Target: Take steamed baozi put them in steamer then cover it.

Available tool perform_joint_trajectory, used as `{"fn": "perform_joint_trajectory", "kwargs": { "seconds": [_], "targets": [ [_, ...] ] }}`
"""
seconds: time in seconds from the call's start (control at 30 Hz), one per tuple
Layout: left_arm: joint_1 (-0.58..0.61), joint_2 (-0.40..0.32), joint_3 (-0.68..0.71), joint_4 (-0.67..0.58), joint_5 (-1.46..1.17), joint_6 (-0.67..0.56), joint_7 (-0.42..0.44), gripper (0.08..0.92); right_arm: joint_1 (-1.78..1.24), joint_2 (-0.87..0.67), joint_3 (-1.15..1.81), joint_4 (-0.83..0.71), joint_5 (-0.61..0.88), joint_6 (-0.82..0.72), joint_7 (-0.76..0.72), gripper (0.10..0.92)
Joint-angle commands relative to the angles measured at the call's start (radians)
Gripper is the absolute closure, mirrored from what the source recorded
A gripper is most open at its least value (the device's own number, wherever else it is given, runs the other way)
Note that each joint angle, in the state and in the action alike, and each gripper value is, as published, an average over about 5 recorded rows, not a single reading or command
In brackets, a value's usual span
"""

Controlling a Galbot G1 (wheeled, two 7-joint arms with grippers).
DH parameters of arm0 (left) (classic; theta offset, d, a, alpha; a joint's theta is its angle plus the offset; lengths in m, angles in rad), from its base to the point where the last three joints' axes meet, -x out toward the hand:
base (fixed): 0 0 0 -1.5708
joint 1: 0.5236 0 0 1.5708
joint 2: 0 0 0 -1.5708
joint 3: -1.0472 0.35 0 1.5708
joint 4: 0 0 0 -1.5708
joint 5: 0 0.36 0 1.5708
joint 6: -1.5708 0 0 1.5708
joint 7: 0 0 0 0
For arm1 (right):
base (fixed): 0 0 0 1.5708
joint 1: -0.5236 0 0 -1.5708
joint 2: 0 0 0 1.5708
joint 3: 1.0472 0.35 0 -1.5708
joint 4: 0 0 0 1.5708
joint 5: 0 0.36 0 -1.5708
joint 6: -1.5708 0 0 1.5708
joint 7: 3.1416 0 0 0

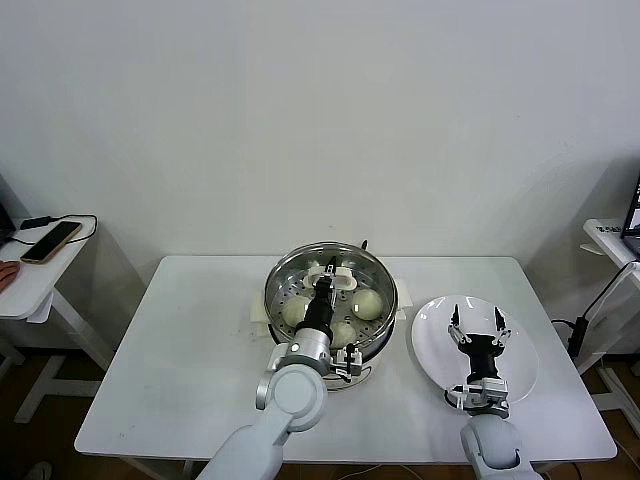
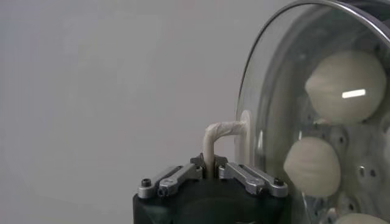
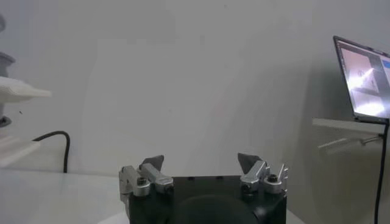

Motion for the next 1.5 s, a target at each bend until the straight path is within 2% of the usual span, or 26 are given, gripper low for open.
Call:
{"fn": "perform_joint_trajectory", "kwargs": {
  "seconds": [0.03,1.07,1.17,1.33,1.5],
  "targets": [
    [-0.01,-0.021,0.006,0.038,0.04,0.007,0.034,0.81,0.004,-0.002,0.001,-0.007,-0.003,0.002,-0.001,0.203],
    [-0.001,-0.027,-0.015,0.045,0.045,-0.02,0.044,0.809,0.019,-0.002,0.002,-0.024,-0.008,0.012,-0.002,0.203],
    [0.002,-0.025,-0.018,0.037,0.044,-0.02,0.043,0.77,0.019,-0.003,0.002,-0.025,-0.008,0.012,-0.002,0.203],
    [0.019,-0.018,-0.02,-0.002,0.037,-0.019,0.044,0.632,0.019,-0.004,0.0,-0.025,-0.01,0.012,-0.002,0.203],
    [0.059,0.016,-0.015,-0.098,0.001,-0.014,0.051,0.505,0.02,-0.007,-0.001,-0.023,-0.012,0.011,-0.001,0.203]
  ]
}}
